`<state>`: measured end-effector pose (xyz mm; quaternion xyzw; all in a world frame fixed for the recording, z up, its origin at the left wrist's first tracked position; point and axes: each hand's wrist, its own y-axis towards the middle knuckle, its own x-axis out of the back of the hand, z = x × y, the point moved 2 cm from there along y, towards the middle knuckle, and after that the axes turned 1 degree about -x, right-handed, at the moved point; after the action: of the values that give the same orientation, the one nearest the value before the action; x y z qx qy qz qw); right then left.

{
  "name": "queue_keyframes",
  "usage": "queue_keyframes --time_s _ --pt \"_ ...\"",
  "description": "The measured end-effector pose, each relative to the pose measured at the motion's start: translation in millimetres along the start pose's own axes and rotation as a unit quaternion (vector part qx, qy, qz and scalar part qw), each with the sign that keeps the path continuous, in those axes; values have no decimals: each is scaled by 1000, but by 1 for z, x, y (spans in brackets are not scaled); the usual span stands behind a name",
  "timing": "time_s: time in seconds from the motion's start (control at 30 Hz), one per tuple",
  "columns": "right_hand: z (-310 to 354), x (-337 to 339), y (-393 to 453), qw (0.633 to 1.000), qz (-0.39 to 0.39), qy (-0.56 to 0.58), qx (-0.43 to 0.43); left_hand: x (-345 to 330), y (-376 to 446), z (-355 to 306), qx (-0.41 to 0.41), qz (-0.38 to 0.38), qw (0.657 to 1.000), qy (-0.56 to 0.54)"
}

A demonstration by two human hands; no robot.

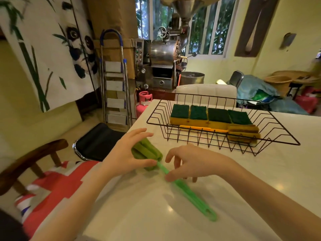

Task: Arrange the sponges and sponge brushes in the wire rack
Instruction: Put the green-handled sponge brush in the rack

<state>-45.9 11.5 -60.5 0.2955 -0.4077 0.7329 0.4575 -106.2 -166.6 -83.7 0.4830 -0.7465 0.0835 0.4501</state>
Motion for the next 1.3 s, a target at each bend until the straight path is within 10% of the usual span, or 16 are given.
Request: queue_keyframes --time_s 0.47,0.87,1.3 --pt "-3 3 13 994 77 76 11 -10 -10 19 -63 -51 996 47" --pt "-9 76 -19 991 -57 61 108 25 28 -39 -153 -204 964 78" --pt "-82 143 -44 969 -226 69 68 -10 146 -109 -233 -176 955 43"
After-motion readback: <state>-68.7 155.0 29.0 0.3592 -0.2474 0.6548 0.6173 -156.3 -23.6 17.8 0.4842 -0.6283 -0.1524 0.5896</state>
